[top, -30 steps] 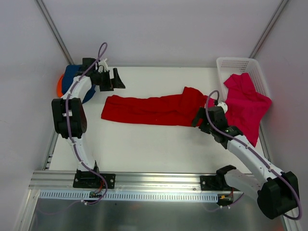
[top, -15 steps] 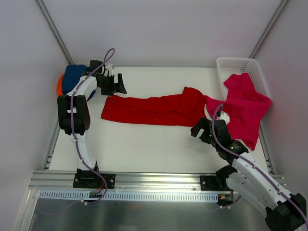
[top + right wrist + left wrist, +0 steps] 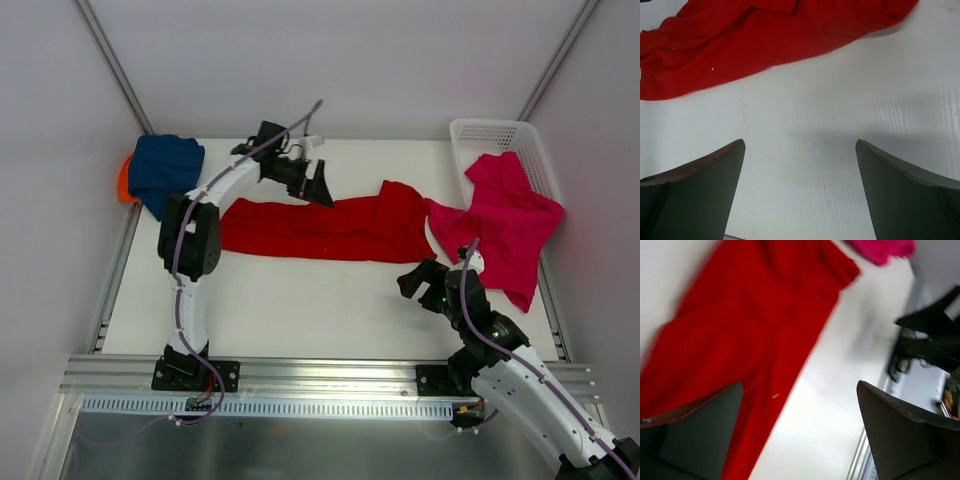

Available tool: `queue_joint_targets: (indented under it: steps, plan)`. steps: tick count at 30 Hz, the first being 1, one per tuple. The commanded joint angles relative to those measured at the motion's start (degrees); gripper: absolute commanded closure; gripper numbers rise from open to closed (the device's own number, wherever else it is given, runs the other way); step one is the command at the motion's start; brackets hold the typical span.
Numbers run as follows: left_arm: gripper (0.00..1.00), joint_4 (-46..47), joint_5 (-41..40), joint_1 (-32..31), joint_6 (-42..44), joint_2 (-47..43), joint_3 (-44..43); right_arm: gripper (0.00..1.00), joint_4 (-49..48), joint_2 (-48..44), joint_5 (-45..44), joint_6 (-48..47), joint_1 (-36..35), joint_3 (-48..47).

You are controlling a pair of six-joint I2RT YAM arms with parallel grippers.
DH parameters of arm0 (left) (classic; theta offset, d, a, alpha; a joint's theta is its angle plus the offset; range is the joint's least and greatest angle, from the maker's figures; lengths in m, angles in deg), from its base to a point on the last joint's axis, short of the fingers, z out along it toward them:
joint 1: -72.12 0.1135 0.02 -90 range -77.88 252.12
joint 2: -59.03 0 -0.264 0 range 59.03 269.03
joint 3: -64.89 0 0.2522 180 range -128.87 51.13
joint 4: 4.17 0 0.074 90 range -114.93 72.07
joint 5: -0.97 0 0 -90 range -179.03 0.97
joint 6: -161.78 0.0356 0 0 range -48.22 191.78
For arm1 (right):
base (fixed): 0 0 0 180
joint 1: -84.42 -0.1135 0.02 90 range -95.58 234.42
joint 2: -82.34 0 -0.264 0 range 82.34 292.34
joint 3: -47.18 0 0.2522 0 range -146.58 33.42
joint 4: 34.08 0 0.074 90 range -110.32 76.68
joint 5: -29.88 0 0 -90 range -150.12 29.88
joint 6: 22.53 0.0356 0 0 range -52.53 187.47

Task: Fold and stack the t-shirts
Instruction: Rotate the tshirt 90 degrees

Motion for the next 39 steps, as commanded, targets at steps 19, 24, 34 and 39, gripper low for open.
queue_joint_targets:
  steps: [19, 24, 34, 39]
  plan:
    - [0.01, -0.8, -8.6, -20.4, -3.8, 24.6, -26.3, 0.03, 17.0, -16.1, -4.5, 1.0, -1.5, -4.0]
    - [0.01, -0.4, -25.1, -20.1, -1.0, 23.7, -26.8, 0.03, 19.6, -17.1, -5.8, 0.7, -1.6, -5.5]
    - [0.01, -0.6, -49.1, -18.3, 5.8, 23.4, -25.0, 0.02, 19.2, -15.2, -7.0, -0.3, -1.6, -7.7]
    - [0.01, -0.7, -64.9, -16.6, 9.6, 26.3, -28.8, 0.02, 18.6, -13.9, -6.9, -0.4, -1.6, -7.7]
